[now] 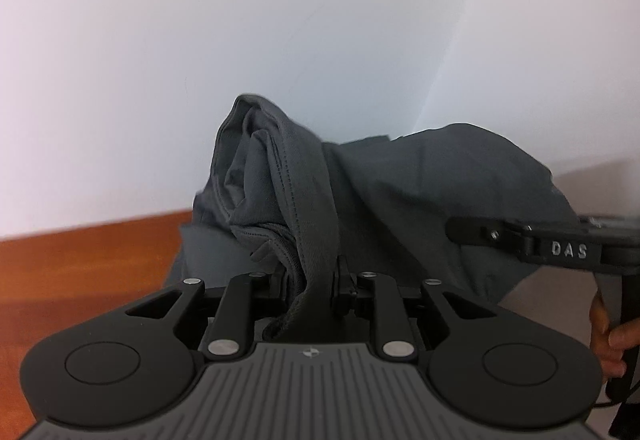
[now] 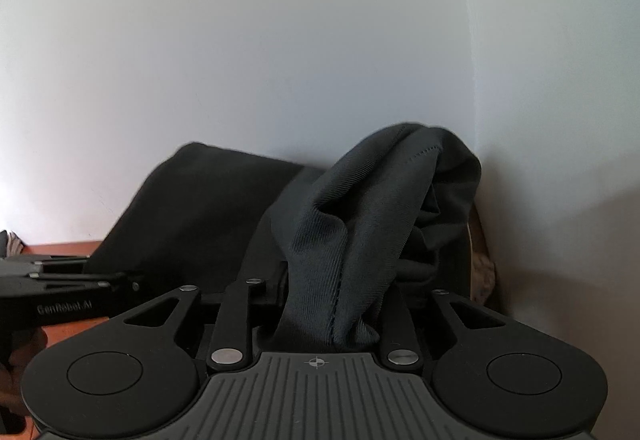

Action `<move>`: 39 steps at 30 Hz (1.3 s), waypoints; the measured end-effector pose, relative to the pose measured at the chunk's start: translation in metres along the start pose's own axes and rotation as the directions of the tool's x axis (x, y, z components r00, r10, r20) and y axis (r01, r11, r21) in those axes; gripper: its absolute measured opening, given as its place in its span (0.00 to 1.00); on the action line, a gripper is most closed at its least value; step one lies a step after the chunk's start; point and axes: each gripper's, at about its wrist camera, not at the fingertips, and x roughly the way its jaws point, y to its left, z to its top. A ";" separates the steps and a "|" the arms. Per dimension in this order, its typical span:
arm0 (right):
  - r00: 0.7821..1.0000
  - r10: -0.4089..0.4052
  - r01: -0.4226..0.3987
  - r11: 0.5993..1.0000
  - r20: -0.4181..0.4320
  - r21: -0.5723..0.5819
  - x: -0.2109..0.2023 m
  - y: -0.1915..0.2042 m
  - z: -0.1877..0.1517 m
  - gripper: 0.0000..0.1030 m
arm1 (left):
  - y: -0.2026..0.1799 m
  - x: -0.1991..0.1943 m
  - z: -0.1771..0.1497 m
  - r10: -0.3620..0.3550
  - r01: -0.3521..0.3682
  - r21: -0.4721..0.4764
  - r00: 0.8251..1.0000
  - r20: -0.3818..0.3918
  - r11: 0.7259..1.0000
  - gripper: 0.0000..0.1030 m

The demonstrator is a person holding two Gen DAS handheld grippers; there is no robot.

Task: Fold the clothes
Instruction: 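Carry the folded trousers with both tools toward the clothes pile, then lower the trousers onto the pile and open both tools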

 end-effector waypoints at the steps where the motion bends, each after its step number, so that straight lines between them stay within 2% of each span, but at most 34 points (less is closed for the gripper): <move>1: 1.000 -0.010 0.010 1.000 -0.004 -0.007 0.000 0.000 -0.004 0.29 | 0.003 0.000 0.000 -0.002 0.002 -0.002 1.000 -0.004 1.000 0.29; 5: 0.999 -0.039 0.038 0.999 -0.038 -0.011 0.000 -0.002 -0.015 0.40 | 0.006 0.012 0.007 -0.006 0.006 -0.018 1.000 -0.013 1.000 0.33; 7: 0.997 -0.056 0.055 0.998 -0.062 -0.004 -0.001 -0.004 -0.020 0.46 | 0.006 0.004 0.010 -0.009 0.008 -0.039 1.000 -0.024 0.999 0.36; 9: 0.993 -0.087 0.086 0.996 -0.077 -0.009 -0.003 -0.005 -0.024 0.58 | 0.004 -0.006 0.015 -0.008 0.006 -0.061 0.999 -0.036 0.998 0.39; 10: 0.991 -0.109 0.108 0.994 -0.079 -0.015 -0.005 -0.005 -0.027 0.70 | 0.004 -0.011 0.017 -0.002 -0.001 -0.067 0.999 -0.039 0.998 0.42; 11: 0.988 -0.138 0.136 0.990 -0.067 -0.030 -0.009 -0.001 -0.028 0.78 | 0.003 -0.015 0.018 0.005 -0.008 -0.074 0.999 -0.040 0.997 0.43; 13: 0.983 -0.176 0.173 0.983 -0.044 -0.053 -0.016 0.008 -0.031 0.79 | 0.001 -0.021 0.017 0.023 -0.026 -0.087 0.999 -0.035 0.996 0.47; 15: 0.983 -0.180 0.178 0.983 -0.046 -0.043 -0.011 -0.018 -0.014 0.80 | 0.002 -0.031 0.017 0.032 -0.034 -0.103 0.999 -0.027 0.994 0.51; 18: 0.979 -0.200 0.198 0.978 -0.029 -0.059 -0.024 -0.020 -0.014 0.86 | 0.001 -0.045 0.019 0.040 -0.040 -0.110 0.999 -0.008 0.993 0.62; 20: 0.979 -0.201 0.200 0.978 -0.019 -0.060 -0.035 -0.019 -0.016 0.88 | -0.002 -0.052 0.019 0.043 -0.042 -0.103 0.999 0.002 0.994 0.66; 23: 0.978 -0.206 0.205 0.977 -0.012 -0.066 -0.034 0.002 -0.012 0.92 | -0.009 -0.062 0.020 0.050 -0.049 -0.082 0.999 0.015 0.995 0.74; 25: 0.979 -0.205 0.204 0.976 -0.008 -0.073 -0.034 0.006 -0.007 0.93 | -0.014 -0.071 0.019 0.053 -0.052 -0.063 0.998 0.029 0.997 0.84; 29: 0.978 -0.207 0.206 0.975 0.005 -0.079 -0.028 0.023 0.000 1.00 | -0.024 -0.087 0.017 0.070 -0.068 -0.035 0.996 0.061 0.997 0.92; 31: 0.978 -0.208 0.208 0.976 0.009 -0.071 -0.043 0.035 0.000 1.00 | -0.028 -0.096 0.016 0.076 -0.073 -0.040 0.995 0.070 0.997 0.99; 32: 0.978 -0.209 0.209 0.976 0.008 -0.067 -0.057 0.045 -0.002 1.00 | -0.029 -0.098 0.016 0.074 -0.071 -0.044 0.994 0.075 0.997 0.99; 39: 0.973 -0.228 0.231 0.970 0.035 -0.078 -0.083 0.076 -0.014 1.00 | -0.036 -0.137 0.003 0.049 -0.045 -0.033 0.994 0.102 0.998 0.99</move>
